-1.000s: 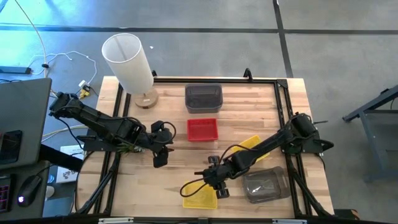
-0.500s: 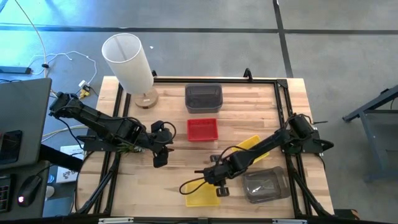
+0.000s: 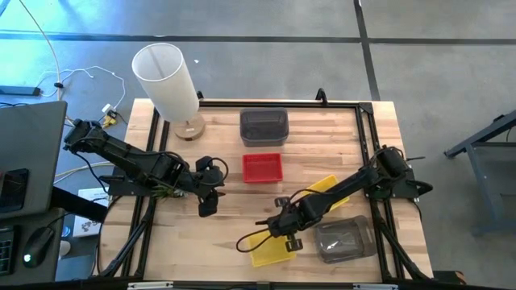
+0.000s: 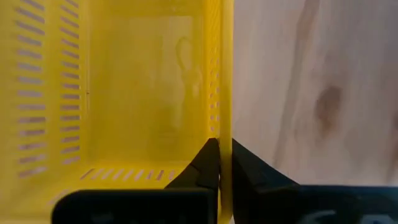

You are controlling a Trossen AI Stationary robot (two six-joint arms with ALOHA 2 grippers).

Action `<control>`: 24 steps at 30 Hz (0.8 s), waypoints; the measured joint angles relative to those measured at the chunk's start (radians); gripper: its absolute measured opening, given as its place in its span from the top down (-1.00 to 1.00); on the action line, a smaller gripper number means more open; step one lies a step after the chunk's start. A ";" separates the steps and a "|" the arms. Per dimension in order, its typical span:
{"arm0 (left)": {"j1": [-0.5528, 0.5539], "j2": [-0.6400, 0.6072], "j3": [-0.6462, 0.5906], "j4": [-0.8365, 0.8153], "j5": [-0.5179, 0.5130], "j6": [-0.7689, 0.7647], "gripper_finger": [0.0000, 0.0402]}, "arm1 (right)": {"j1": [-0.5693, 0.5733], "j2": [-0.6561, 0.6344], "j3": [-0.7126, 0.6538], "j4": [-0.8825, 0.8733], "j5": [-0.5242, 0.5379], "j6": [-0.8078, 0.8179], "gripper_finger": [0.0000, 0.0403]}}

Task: Stack baskets by color
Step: Stack the bottom yellow basket on the yellow baskets

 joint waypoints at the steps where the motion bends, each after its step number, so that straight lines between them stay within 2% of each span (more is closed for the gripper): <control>1: 0.000 0.000 0.000 -0.001 0.000 0.000 0.33 | 0.000 -0.009 0.000 -0.010 0.006 -0.004 0.99; 9: 0.001 0.001 0.000 -0.005 -0.002 0.027 0.33 | 0.000 -0.119 0.000 -0.101 0.133 -0.050 1.00; 24: 0.001 0.001 0.000 -0.005 -0.003 0.026 0.33 | -0.043 -0.389 0.000 -0.433 0.307 -0.131 1.00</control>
